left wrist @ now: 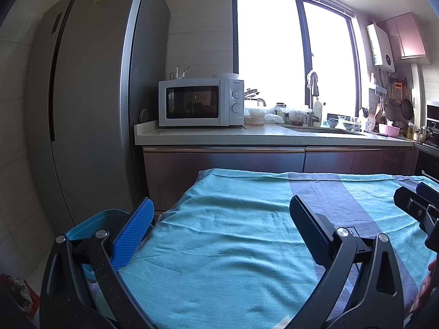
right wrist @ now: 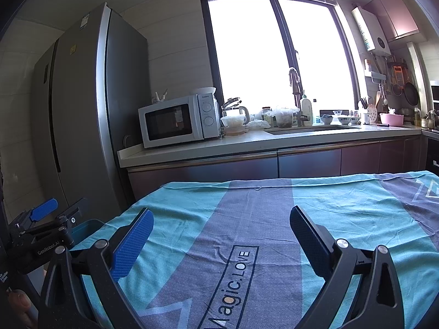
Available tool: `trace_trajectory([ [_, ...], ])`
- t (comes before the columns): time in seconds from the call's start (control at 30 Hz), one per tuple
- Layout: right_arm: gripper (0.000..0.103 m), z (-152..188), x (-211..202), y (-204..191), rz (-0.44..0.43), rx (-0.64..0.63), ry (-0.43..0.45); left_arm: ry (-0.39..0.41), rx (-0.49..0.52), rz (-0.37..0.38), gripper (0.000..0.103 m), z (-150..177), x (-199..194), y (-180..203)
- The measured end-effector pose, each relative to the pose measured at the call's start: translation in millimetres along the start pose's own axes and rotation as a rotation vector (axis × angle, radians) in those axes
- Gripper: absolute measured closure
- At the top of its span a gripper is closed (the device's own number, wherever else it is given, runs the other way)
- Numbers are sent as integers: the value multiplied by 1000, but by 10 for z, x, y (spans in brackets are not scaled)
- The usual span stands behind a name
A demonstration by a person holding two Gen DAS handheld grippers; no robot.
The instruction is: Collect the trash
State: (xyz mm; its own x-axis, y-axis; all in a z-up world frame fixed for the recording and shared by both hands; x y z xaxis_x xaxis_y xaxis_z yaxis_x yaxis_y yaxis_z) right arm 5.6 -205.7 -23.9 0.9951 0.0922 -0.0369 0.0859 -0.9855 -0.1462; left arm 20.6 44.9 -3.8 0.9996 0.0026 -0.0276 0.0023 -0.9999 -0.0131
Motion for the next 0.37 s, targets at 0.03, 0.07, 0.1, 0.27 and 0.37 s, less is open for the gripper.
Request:
trace_trajectory([
  [0.03,7,6,3,2,1,-1,-2,-3,1,6,5,6,0,11],
  [0.07,7,8,1,6,1,0,-5,-8,1,12,5,9,16,22],
  [0.1,7,16,5,14,2,0,-10,-16,2,14,5,20,27,32],
  [0.27,7,40,45,119,14,14,-38,-127,-10,49,5,117,281,60],
  [0.37,7,63,85,235,28,23,-66,-230,-27,79,5,219,526,74],
])
Point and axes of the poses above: each gripper's, at about its wrist camera, not at the fingertips, and x roughly the way its jaws point, y to its right, z to its underside, the point moved 4 cm from there along x, roughly the way its jaws point, and after that the axes turned 12 degrees about y, right-handed, at the moved point
